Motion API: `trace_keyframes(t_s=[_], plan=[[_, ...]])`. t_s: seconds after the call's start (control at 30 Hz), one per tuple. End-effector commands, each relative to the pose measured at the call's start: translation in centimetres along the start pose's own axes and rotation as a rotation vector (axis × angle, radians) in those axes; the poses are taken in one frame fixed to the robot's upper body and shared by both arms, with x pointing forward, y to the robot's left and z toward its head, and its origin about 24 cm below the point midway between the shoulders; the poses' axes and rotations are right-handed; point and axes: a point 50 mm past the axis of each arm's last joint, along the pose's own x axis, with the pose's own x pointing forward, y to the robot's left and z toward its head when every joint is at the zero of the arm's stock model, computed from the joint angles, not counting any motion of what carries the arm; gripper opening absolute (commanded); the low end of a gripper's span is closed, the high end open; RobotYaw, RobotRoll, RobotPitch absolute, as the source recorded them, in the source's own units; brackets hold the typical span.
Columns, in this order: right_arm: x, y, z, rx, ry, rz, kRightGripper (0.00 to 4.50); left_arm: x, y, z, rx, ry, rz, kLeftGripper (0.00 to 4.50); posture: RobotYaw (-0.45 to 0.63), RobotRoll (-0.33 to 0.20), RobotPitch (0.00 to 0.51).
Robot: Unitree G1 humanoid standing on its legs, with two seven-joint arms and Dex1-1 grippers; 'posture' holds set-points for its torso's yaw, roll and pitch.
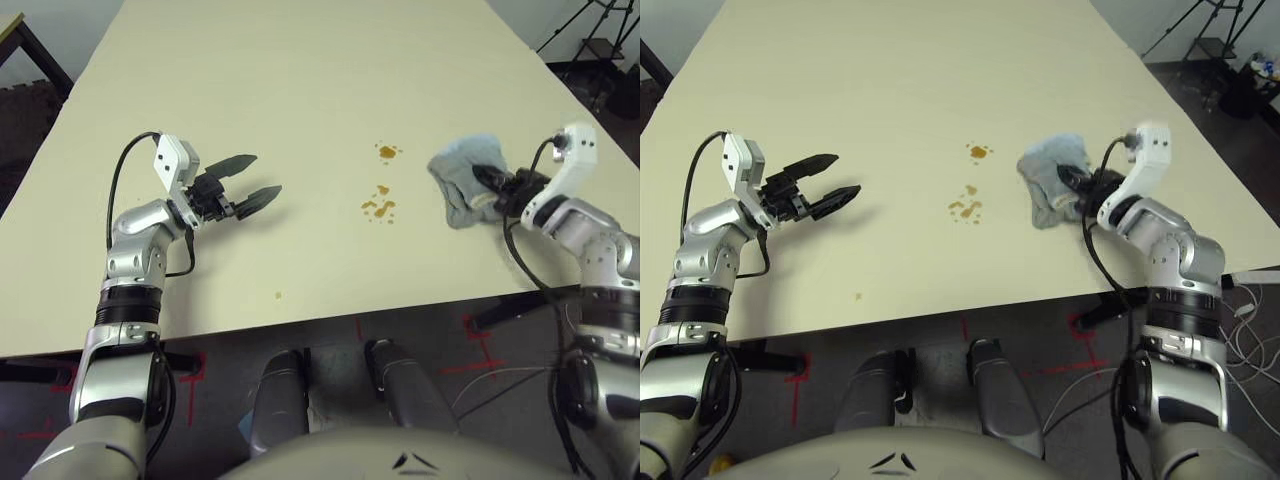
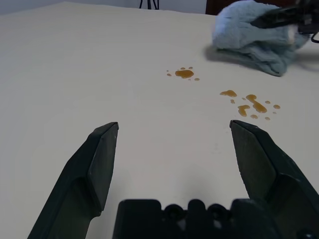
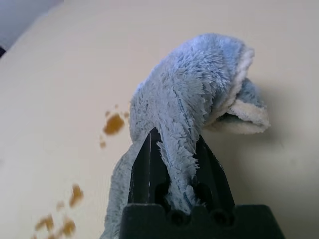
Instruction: Wipe the water off the table with a rag.
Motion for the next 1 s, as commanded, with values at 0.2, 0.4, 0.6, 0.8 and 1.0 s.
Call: trace_keyframes(t_s=[0.2, 0.4, 0.6, 0.8, 1.0], plan=[[4.0, 0.8, -1.2, 0.017, -0.038, -0.106, 0.19, 0.3, 0.0, -0.4, 0.009, 0.009, -0.001, 4.5, -0.13, 0.0, 0.129], [5.6, 0.8, -3.0, -0.008, -0.001, -0.167, 0.19, 0.2, 0.0, -0.2, 0.014, 0.006, 0.001, 4.5, -0.12, 0.0, 0.133], [6.6, 1.3, -4.7, -0.027, 0.05, -0.165, 0.19, -0.1, 0.0, -0.2, 0.016, 0.011, 0.004, 4.5, -0.11, 0.0, 0.137], [8.2, 4.8, -6.8, -0.012, 0.12, -0.048, 0.18, -0.2, -0.1, -0.2, 0.018, 0.015, 0.005, 4.5, -0.1, 0.0, 0.14], [9.3, 8.3, -8.4, 0.0, 0.177, 0.068, 0.18, -0.3, -0.1, -0.2, 0.018, 0.018, 0.005, 4.5, -0.09, 0.0, 0.144]])
